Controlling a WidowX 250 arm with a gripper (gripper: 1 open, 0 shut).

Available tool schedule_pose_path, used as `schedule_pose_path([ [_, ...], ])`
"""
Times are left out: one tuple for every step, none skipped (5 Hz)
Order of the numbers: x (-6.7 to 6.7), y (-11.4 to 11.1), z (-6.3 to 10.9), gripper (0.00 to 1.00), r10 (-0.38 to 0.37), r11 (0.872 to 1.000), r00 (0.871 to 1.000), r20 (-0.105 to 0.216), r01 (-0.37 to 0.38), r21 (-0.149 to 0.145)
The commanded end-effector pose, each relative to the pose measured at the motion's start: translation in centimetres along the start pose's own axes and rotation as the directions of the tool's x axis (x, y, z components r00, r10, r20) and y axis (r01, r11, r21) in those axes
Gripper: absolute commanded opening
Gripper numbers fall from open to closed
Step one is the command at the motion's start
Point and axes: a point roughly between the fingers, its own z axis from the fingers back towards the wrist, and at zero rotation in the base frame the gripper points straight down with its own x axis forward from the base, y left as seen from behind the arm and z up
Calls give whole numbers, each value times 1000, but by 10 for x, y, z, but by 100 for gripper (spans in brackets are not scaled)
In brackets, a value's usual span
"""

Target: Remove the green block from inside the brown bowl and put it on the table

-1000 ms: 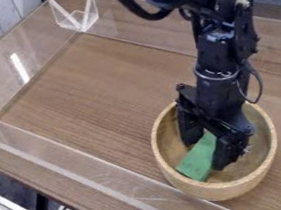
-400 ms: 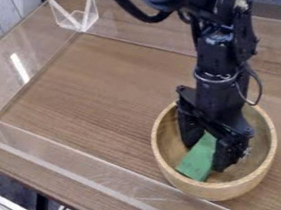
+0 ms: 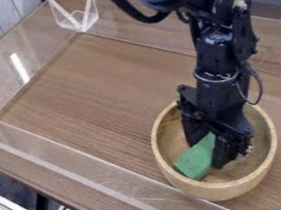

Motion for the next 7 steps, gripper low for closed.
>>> schedule_pose_path([
  [4,2,11,0,5,1000,999,47,-5,6],
  [4,3,14,0,8,1000,999,53,-8,6],
  [3,3,16,0,10,1000,998,59,-11,7],
  [2,3,19,0,13,1000,998,66,-14,8],
  [1,4,22,0,17,1000,997,74,-17,9],
  [0,5,26,0,21,1000,996,81,-22,10],
  [-1,7,30,0,27,1000,996,90,-28,11],
])
